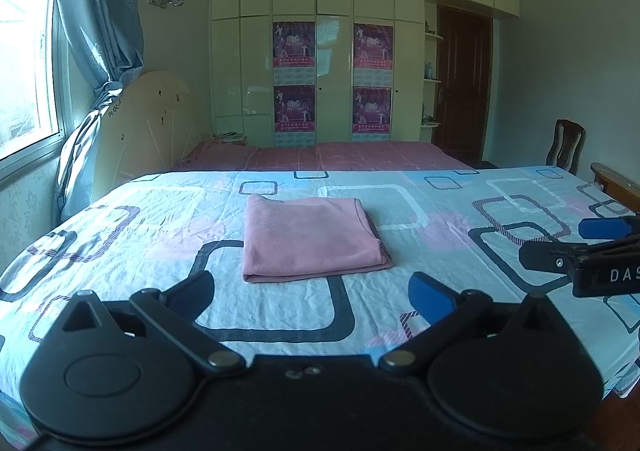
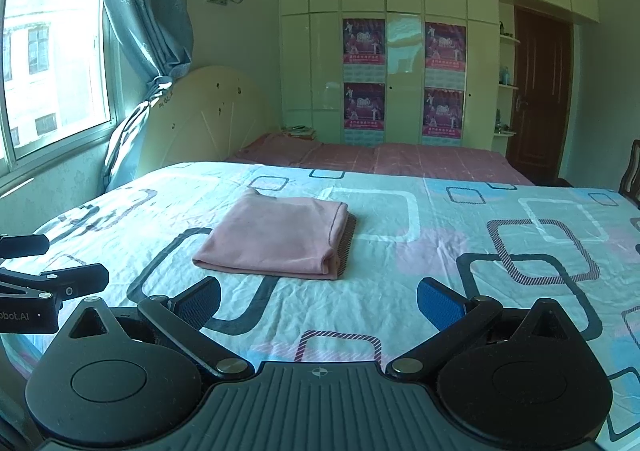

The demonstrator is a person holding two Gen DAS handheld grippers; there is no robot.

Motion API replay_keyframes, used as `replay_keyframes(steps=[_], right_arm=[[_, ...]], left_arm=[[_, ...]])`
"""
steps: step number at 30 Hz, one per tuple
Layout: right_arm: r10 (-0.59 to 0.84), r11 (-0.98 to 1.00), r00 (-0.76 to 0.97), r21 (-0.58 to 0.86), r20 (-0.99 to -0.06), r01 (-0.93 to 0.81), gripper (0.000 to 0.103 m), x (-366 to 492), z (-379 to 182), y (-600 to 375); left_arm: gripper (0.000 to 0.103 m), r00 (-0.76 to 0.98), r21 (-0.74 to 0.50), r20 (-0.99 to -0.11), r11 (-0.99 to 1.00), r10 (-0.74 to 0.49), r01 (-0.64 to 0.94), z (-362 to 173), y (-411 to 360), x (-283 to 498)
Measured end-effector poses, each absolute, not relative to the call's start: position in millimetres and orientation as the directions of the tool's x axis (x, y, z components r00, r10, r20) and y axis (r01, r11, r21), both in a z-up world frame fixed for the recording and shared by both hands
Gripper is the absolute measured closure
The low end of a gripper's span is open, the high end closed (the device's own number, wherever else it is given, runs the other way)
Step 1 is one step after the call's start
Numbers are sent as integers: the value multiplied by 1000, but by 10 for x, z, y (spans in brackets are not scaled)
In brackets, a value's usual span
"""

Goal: Fold small clothes

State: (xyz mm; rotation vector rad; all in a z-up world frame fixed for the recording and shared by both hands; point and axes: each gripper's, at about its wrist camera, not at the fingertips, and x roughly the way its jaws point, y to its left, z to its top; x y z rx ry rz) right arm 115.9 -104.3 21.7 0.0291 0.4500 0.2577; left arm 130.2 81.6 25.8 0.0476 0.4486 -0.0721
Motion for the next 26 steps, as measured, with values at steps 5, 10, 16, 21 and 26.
replay_keyframes(steps=[5, 10, 16, 21, 26], right_arm=[[252, 967, 867, 87, -430, -238, 0, 1149, 207, -1077], [256, 966, 866, 79, -430, -246, 0, 1130, 204, -1096], [258, 965, 865, 78, -430, -249, 0, 1139, 202, -1105], [262, 964, 863, 77, -432, -255, 0, 1148, 205, -1104], [270, 961, 858, 72, -436, -266, 0, 1172, 198, -1085]], left_arm=[[1, 902, 35, -427, 996, -61, 84, 260, 799, 1289], [1, 911, 45, -409, 995, -58, 84, 263, 784, 1257], [1, 915, 61, -399, 994, -57, 89, 264, 775, 1243], [1, 917, 60, -392, 993, -71, 102, 269, 755, 1237], [1, 913, 52, -400, 993, -76, 105, 265, 747, 1253]])
